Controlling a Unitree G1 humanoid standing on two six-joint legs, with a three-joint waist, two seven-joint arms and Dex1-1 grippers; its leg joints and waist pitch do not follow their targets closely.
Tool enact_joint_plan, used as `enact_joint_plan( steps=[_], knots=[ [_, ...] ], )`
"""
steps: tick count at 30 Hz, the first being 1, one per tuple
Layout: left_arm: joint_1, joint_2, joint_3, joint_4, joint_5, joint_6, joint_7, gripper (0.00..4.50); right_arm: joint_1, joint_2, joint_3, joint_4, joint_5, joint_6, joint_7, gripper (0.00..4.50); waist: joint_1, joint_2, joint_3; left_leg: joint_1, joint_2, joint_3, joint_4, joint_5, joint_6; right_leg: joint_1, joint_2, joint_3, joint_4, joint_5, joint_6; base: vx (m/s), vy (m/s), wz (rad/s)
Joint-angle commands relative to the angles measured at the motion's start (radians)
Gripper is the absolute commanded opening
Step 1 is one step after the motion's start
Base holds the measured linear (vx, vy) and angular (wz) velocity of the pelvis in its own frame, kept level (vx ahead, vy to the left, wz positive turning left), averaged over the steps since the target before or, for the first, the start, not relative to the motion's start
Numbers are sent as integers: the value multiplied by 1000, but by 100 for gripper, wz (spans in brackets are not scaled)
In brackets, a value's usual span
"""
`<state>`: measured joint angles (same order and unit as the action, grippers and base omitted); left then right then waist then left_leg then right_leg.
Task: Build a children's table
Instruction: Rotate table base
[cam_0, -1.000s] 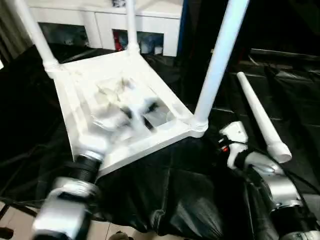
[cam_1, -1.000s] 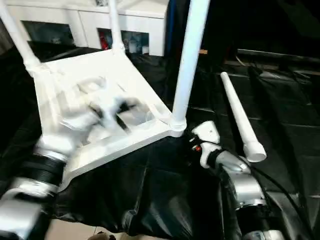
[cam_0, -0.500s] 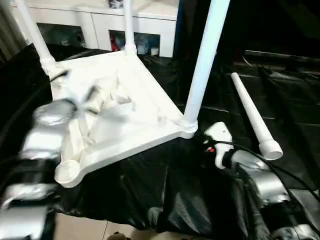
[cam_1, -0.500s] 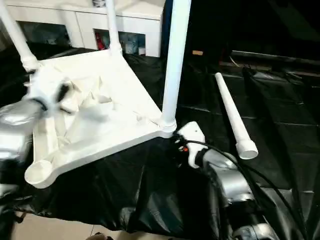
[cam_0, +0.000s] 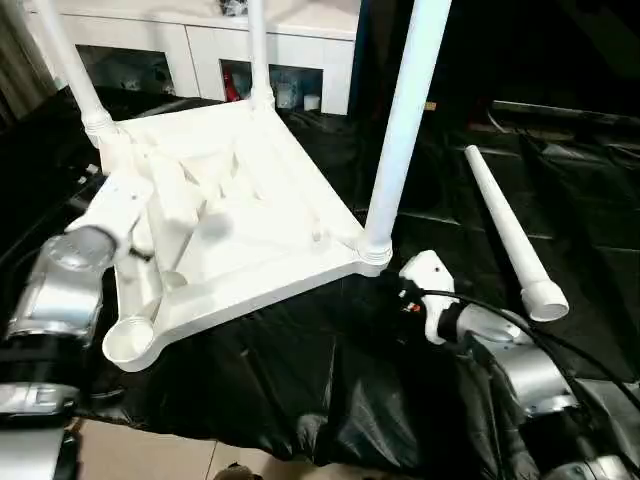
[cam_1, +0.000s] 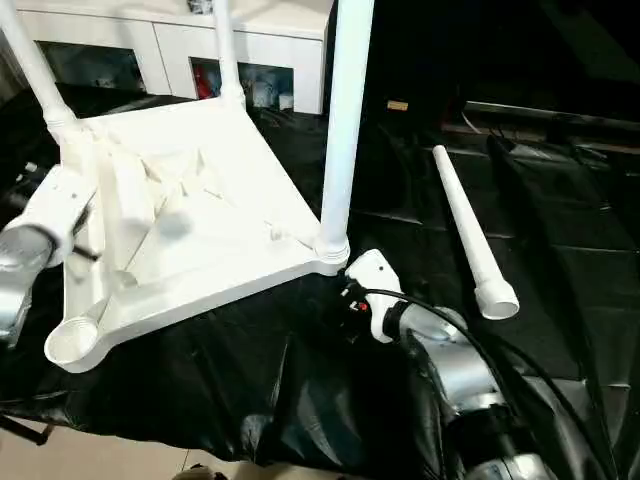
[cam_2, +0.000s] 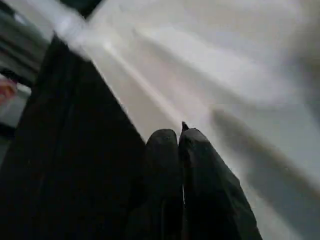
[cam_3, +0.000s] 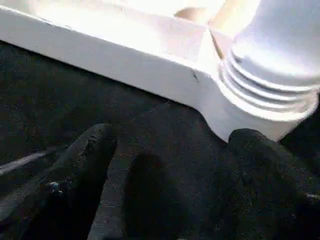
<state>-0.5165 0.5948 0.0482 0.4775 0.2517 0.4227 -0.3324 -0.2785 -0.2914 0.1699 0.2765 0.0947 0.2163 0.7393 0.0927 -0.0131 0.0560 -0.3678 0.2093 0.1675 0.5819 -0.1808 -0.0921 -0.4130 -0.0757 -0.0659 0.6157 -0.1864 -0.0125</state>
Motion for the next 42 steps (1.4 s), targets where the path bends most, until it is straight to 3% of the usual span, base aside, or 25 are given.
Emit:
enact_joint_plan(
  steps=[1, 6, 7, 11, 12, 15, 23, 26, 28, 29, 31, 36, 37, 39, 40, 41, 42],
  knots=[
    [19, 14, -25, -15, 10, 34, -38, 11, 1, -4, 2, -23, 29, 28, 25, 391, 7, 14, -69, 10, 15, -3, -65, -191, 21, 57, -55, 42, -63, -87, -212, 0, 0, 0],
    [72, 56, -82, -58, -1, 92, -180, 0, -29, 47, 5, 10, 19, 44, -23, 362, 10, 15, -67, 9, 16, -4, -68, -186, 16, 55, -58, 43, -61, -93, -221, 0, 0, 0],
    [81, 64, -96, -69, -10, 96, -211, 0, -47, 67, -1, 44, 8, 31, -59, 347, 9, 8, -66, 8, 15, -4, -70, -188, 13, 56, -59, 43, -61, -115, -217, 0, 0, 0],
    [102, 89, -134, -104, -27, 110, -303, 0, -84, 105, -14, 113, -7, 13, -120, 325, 8, 13, -65, 13, 16, -3, -72, -203, -5, 51, -61, 45, -63, -143, -216, 0, 0, 0],
    [114, 102, -151, -131, -38, 124, -350, 0, -98, 120, -14, 137, -11, 9, -137, 316, 10, 7, -66, 13, 16, -3, -71, -196, -4, 53, -61, 46, -60, -136, -215, 0, 0, 0],
    [140, 130, -184, -200, -66, 164, -448, 0, -127, 145, -12, 192, -23, 2, -171, 285, 8, 5, -68, 12, 17, -3, -72, -173, -7, 54, -62, 46, -55, -104, -221, 0, 0, 0],
    [178, 203, -285, -329, -129, 207, -691, 0, -217, 176, -20, 356, -48, -44, -237, 228, 1, 12, -68, 14, 14, 0, -71, -168, -14, 55, -60, 46, -52, -72, -234, 0, 0, 0],
    [189, 207, -306, -412, -199, 243, -779, 0, -250, 181, -33, 412, -51, -70, -254, 201, 2, 22, -66, 18, 14, 1, -72, -196, -30, 53, -59, 47, -52, -91, -241, 0, 0, 0],
    [190, 199, -311, -439, -228, 248, -805, 0, -257, 181, -37, 423, -51, -74, -256, 190, 2, 21, -66, 19, 12, 4, -72, -201, -33, 53, -54, 47, -53, -79, -242, 0, 0, 0],
    [174, 154, -320, -481, -281, 278, -831, 0, -270, 180, -45, 442, -50, -83, -262, 176, 2, 24, -67, 18, 12, 3, -71, -198, -36, 55, -55, 46, -50, -67, -240, 0, 0, 0],
    [160, 127, -331, -492, -293, 288, -838, 0, -275, 180, -48, 454, -49, -90, -264, 154, 4, 22, -67, 19, 12, 3, -70, -203, -39, 57, -55, 46, -52, -70, -243, 0, 0, 0],
    [95, 34, -393, -465, -279, 293, -834, 0, -280, 177, -52, 489, -47, -121, -263, 121, 3, 26, -71, 14, 9, 3, -65, -170, -28, 64, -56, 45, -49, -29, -250, 0, 0, 0],
    [86, 23, -401, -454, -275, 288, -832, 0, -280, 177, -53, 493, -48, -124, -263, 108, 0, 23, -71, 8, 8, 1, -65, -166, -26, 70, -56, 45, -48, -30, -246, 0, 0, 0],
    [56, -21, -417, -415, -265, 278, -806, 0, -276, 174, -58, 492, -49, -125, -264, 85, -1, 21, -71, 12, 6, 4, -62, -167, -19, 67, -55, 45, -54, -52, -241, 0, 0, 0],
    [54, -24, -417, -412, -264, 276, -804, 0, -276, 174, -59, 493, -49, -125, -264, 85, -1, 20, -71, 7, 8, 1, -63, -158, -16, 72, -57, 46, -51, -46, -244, 0, 0, 0],
    [43, -42, -422, -394, -259, 264, -789, 0, -276, 173, -62, 495, -50, -128, -265, 76, -2, 27, -70, 5, 7, 0, -64, -161, -15, 71, -56, 44, -52, -56, -241, 0, 0, 0],
    [26, -70, -423, -359, -245, 242, -755, 0, -273, 170, -67, 489, -50, -128, -267, 76, -2, 24, -70, 11, 7, 3, -61, -174, -13, 66, -53, 45, -58, -74, -236, 0, 0, 0]
  ],
)
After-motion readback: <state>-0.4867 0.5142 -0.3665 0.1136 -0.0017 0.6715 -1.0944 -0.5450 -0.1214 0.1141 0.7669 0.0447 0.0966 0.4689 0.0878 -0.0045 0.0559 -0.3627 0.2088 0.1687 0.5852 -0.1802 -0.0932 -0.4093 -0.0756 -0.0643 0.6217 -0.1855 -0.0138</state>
